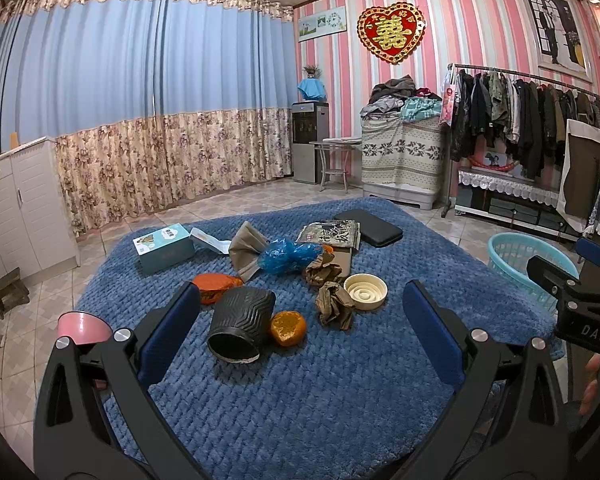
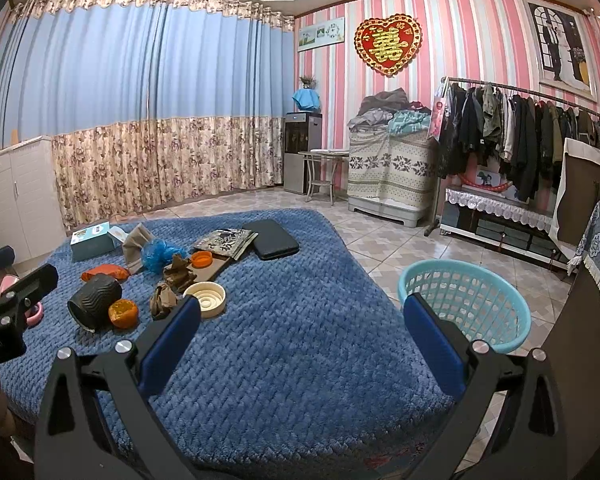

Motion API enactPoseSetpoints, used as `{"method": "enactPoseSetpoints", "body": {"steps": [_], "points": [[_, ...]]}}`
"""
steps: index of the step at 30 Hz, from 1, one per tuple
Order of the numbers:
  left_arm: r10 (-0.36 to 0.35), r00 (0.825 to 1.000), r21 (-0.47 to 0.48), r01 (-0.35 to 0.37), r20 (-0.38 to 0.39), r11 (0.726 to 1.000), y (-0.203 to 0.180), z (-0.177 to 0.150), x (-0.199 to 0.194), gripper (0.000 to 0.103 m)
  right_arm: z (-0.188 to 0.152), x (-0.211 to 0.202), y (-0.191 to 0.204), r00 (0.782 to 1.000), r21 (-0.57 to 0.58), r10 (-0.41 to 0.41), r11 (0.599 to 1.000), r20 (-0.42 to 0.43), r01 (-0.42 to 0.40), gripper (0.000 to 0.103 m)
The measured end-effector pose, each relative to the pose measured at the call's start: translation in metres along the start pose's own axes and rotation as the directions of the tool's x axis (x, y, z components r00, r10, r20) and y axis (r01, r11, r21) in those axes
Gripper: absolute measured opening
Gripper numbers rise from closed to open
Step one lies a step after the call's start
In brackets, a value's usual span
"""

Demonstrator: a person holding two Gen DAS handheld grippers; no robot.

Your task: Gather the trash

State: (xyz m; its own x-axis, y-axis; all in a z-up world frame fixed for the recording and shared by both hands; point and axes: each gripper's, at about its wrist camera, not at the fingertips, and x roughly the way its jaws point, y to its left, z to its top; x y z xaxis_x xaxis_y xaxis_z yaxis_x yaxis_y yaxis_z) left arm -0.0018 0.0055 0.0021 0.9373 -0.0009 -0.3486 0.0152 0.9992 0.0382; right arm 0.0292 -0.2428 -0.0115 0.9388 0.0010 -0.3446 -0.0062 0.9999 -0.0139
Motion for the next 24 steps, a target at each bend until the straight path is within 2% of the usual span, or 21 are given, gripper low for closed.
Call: {"method": "enactPoseSetpoints", "body": {"steps": [20,24], "points": [[0.003,1.0,0.001,-0.003,0.0,1.0,-0.001,-0.001,0.004,0.098,0.0,0.001,0.001,1.0,0.005,0.001,1.0,0.002,-0.001,0.099],[0.008,1.0,-0.003,-0.008,0.0,1.0,0.009,-0.005,0.01,0.098,0.0,0.001,0.001,1.0,0.002,0.002,1.0,-0.002,-0.002,0.099]]}}
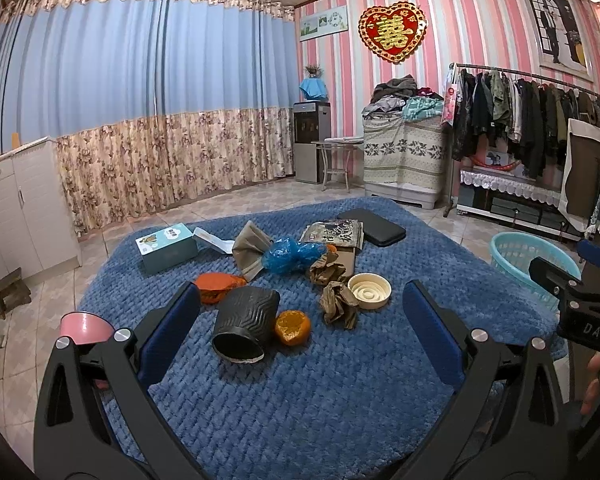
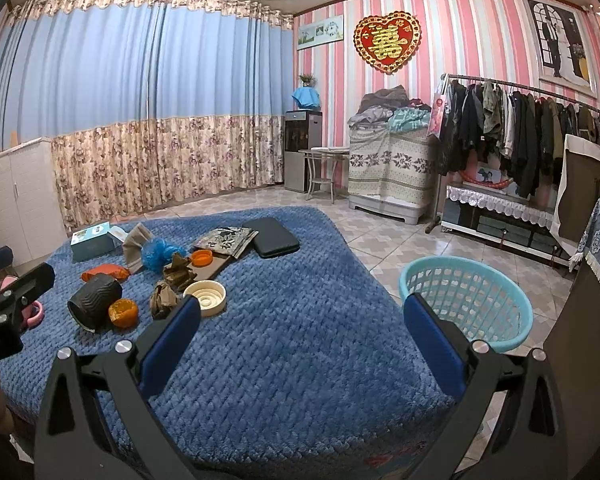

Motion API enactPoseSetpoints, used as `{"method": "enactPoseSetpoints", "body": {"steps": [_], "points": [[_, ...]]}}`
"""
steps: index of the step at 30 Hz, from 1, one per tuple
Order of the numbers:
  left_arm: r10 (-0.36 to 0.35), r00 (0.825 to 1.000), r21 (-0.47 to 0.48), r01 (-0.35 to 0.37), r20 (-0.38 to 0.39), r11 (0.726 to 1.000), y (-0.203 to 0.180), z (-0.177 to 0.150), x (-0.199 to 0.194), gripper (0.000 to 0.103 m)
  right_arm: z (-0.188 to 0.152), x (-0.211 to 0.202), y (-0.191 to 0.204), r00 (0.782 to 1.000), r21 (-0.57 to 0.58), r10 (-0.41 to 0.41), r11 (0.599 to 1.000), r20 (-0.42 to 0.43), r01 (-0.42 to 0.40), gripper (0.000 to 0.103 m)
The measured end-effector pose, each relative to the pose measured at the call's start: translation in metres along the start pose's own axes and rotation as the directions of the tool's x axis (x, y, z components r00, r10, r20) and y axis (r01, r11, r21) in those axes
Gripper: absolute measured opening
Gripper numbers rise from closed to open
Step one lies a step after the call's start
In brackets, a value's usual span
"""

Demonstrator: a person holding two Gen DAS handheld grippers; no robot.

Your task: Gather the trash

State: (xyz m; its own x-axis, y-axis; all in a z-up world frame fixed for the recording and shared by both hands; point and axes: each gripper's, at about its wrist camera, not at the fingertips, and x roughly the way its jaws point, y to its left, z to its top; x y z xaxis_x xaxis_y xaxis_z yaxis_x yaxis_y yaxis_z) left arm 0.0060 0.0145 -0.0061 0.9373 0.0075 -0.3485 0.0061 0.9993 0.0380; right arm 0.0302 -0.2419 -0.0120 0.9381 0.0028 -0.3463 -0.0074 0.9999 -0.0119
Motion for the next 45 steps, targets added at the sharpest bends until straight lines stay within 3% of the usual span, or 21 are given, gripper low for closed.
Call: {"method": "enactPoseSetpoints", "body": {"steps": [45], "points": [[0.006,1.0,-0.001,-0.006,-0.007,1.0,0.0039,-0.0011,0.0003,0.098,0.0016,-0.0016,0.0016,1.0,0.015,0.0,1.0,0.005,0.0,0.099]]}}
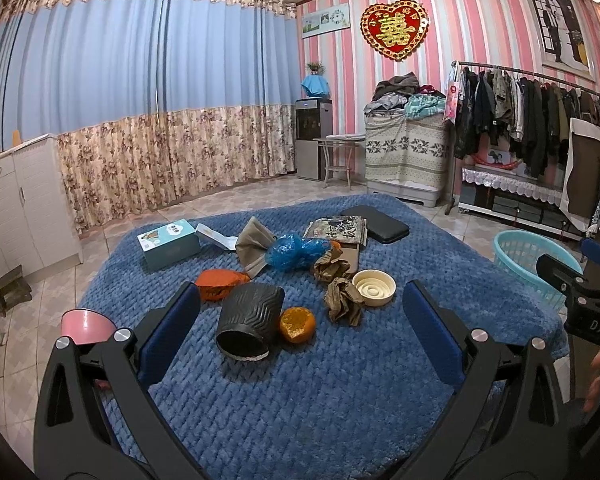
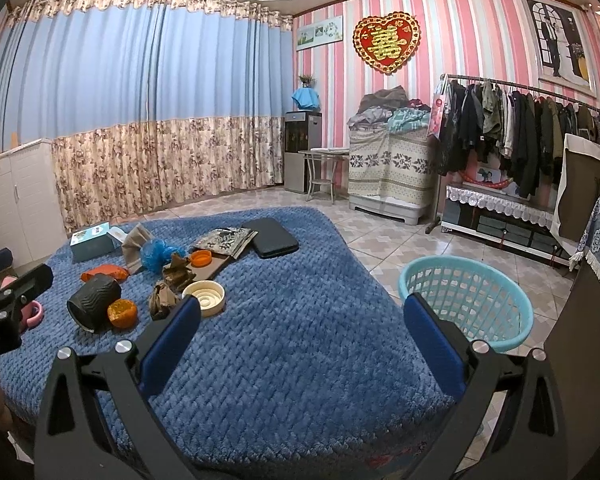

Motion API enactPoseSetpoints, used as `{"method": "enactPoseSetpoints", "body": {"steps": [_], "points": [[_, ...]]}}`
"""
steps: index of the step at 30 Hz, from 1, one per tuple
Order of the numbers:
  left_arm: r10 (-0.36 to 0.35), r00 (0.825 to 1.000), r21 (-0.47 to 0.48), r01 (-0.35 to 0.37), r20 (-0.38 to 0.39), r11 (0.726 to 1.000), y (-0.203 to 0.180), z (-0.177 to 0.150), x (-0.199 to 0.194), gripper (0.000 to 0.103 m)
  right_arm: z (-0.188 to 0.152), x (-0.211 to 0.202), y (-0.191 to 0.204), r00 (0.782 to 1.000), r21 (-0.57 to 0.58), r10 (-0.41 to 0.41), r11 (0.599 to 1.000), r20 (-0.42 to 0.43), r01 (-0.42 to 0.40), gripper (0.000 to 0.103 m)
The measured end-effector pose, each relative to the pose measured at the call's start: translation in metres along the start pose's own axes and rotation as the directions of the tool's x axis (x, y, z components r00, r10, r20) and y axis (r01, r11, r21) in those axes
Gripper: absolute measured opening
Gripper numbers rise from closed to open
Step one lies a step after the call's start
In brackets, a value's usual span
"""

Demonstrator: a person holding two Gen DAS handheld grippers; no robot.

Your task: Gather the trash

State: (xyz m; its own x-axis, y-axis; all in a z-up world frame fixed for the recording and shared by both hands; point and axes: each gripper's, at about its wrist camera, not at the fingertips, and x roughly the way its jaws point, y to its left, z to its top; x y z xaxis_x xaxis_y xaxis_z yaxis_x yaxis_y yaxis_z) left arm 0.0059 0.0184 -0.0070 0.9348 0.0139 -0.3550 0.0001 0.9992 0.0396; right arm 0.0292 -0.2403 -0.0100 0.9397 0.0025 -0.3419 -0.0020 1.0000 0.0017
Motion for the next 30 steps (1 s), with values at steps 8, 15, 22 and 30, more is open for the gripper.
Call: {"method": "enactPoseSetpoints", "body": {"steps": [8,15,22,30], "points": [[0.001,1.0,0.0,-0.001,-0.001,1.0,0.0,0.0,0.0,0.098,0.0,0.0,0.0,1.0,-0.001,-0.001,1.0,0.0,0.001,0.099],[0.001,1.0,0.0,-0.001,0.0,1.0,0.0,0.0,0.0,0.098,-0.001,0.001,0.0,1.0,-0.001,0.0,1.0,0.001,0.0,0.099],[0.004,1.0,-0.001,-0.004,-0.003,1.0,0.001,0.0,0.001,0.098,-0.001,0.001,0.0,1.0,0.0,0.0,1.0,0.001,0.0,0.099],[0.023,1.0,-0.016,-0.024,-0.016,1.0,0.015,-0.003,0.008,0.098,-0.004,0.002,0.0,1.0,-0.003,-0.004,1.0,-0.004,0.004,0.099]]}}
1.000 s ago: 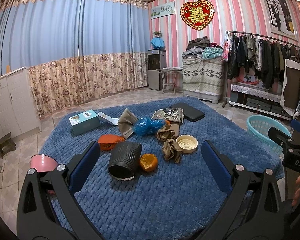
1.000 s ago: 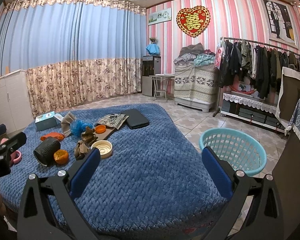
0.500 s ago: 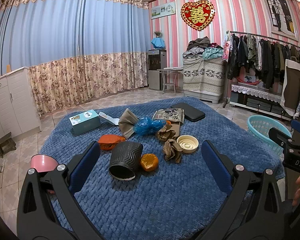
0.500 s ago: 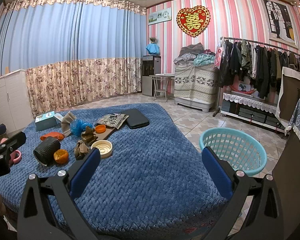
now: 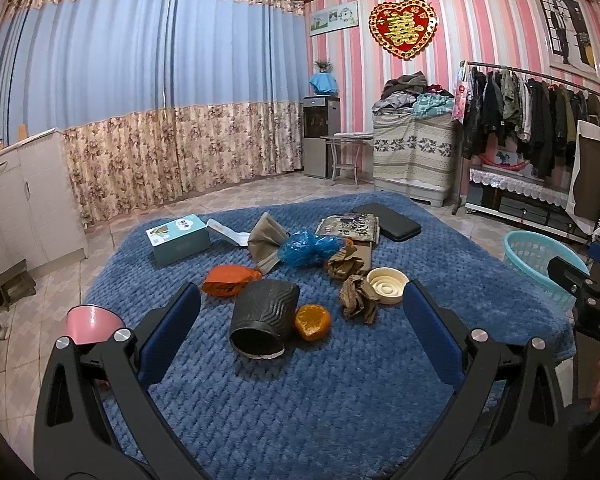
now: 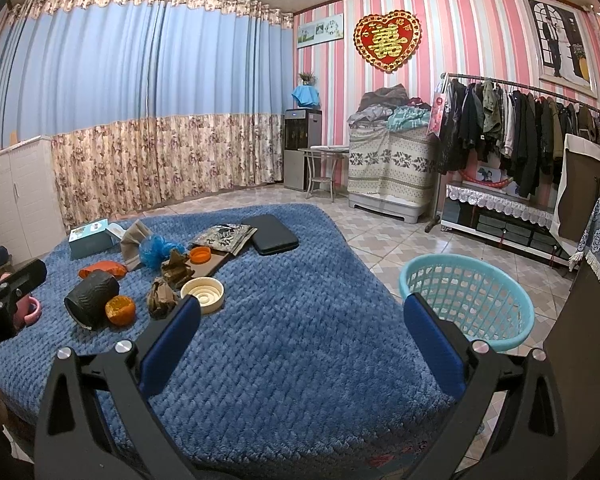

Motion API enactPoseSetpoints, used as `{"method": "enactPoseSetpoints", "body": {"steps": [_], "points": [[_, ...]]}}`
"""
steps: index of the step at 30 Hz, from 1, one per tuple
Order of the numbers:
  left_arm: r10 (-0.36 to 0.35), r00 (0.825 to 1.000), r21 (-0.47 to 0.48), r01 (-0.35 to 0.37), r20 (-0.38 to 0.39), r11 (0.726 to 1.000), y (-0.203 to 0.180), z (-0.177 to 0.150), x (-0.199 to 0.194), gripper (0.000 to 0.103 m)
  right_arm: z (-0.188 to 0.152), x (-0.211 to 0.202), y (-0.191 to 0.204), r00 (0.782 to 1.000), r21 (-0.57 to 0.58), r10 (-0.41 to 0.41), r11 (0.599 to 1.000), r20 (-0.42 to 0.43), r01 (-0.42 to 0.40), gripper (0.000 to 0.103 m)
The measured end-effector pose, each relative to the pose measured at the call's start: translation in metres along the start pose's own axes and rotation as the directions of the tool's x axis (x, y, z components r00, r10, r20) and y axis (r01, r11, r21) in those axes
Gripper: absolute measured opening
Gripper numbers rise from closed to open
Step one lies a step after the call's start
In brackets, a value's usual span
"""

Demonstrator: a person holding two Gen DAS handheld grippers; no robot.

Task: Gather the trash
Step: 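Reach the left tool to the black ribbed cup and grasp it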

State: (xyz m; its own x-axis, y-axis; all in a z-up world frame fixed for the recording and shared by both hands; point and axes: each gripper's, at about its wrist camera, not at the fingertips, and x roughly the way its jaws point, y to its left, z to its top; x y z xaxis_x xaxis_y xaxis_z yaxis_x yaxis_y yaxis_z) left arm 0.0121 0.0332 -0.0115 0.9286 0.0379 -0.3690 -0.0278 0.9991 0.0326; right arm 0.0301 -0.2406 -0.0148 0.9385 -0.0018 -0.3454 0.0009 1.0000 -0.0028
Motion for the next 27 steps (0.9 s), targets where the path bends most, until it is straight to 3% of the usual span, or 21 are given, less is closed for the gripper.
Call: {"method": "enactPoseSetpoints", "body": {"steps": [17,27], "points": [[0.058,0.996,-0.021,-0.059,-0.07,0.998,0.025,-0.016,0.022,0.098,-0.009,0.029,-0.002,1.0,-0.008,-0.016,1.0,-0.021,0.016,0.099],[0.07,0.989,-0.028,-0.074,-0.13,0.997,0.036,-0.022,0.064,0.098,0.0,0.062,0.002,0.998,-0.006,0.005,1.0,-0.063,-0.005,0.099]]}}
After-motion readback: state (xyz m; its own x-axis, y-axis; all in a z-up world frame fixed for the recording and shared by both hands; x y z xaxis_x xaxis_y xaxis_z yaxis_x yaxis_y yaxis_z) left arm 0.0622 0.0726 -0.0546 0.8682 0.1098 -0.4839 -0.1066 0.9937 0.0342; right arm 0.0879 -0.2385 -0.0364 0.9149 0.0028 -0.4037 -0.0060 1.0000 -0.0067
